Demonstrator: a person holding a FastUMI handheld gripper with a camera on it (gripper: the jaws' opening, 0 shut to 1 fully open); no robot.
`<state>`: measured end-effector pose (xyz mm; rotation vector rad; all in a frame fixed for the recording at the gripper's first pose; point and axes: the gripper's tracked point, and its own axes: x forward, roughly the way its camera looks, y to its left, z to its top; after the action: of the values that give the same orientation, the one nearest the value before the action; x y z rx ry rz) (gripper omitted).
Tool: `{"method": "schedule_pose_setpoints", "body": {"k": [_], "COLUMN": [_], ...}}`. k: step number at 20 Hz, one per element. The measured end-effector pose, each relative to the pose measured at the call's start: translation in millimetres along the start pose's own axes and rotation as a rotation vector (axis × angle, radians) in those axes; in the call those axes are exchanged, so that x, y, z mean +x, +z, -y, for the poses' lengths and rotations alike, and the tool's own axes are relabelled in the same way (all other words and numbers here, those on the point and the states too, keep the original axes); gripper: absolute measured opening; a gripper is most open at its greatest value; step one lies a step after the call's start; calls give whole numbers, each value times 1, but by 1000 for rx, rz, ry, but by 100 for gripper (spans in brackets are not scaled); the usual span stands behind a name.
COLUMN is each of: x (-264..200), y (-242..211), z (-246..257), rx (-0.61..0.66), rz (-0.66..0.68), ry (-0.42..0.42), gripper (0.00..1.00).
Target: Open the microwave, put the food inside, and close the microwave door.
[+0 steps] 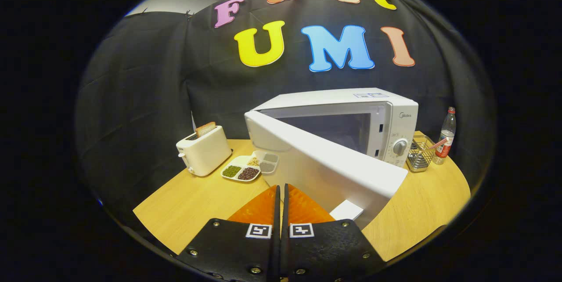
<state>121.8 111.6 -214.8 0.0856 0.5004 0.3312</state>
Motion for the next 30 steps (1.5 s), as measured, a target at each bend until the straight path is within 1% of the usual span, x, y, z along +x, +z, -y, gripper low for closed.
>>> {"method": "schedule_pose_setpoints", "body": {"k": [7,12,30], "x": [19,37,104], "y": [10,22,57], "z": [45,70,118], "rx": [19,-9,16], "rz": [1,14,39], "ry": [-57,-97,-182], "gripper": [1,1,1]}}
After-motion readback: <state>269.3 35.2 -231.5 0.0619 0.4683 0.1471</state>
